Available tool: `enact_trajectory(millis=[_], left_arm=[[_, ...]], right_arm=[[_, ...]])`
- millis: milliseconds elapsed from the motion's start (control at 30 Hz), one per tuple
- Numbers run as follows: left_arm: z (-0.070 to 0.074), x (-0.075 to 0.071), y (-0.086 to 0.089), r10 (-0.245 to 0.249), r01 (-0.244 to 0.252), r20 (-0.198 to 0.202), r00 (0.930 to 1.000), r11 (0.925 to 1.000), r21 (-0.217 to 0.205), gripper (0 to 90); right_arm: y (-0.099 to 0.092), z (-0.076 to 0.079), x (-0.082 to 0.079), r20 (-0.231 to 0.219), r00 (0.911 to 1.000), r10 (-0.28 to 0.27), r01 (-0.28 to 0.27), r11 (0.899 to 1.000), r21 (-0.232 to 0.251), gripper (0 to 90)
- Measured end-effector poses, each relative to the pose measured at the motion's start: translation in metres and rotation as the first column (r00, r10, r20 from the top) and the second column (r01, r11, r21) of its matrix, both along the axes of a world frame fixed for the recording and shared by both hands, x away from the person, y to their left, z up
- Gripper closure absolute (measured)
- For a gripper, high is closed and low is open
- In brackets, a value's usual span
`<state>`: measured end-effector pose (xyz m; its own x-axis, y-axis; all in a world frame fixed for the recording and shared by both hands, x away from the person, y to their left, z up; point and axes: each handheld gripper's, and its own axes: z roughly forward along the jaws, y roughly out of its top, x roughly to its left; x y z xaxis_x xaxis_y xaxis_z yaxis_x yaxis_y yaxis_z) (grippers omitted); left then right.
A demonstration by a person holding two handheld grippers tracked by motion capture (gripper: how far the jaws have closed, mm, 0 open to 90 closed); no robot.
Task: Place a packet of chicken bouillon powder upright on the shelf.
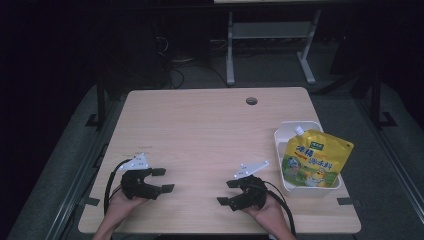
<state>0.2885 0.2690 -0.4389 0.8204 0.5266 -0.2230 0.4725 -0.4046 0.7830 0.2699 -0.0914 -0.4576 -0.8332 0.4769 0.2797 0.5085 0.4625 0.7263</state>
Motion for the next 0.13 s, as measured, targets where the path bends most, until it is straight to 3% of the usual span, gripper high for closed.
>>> enact_trajectory(millis=[133], left_arm=[[0.0003, 0.0000, 0.0003, 0.002, -0.002, 0.003, 1.0000, 1.0000, -0.001, 24.4]], right_arm=[[0.0009, 0.0001, -0.0002, 0.002, 1.0000, -0.001, 0.001, 1.000, 0.001, 28.7]])
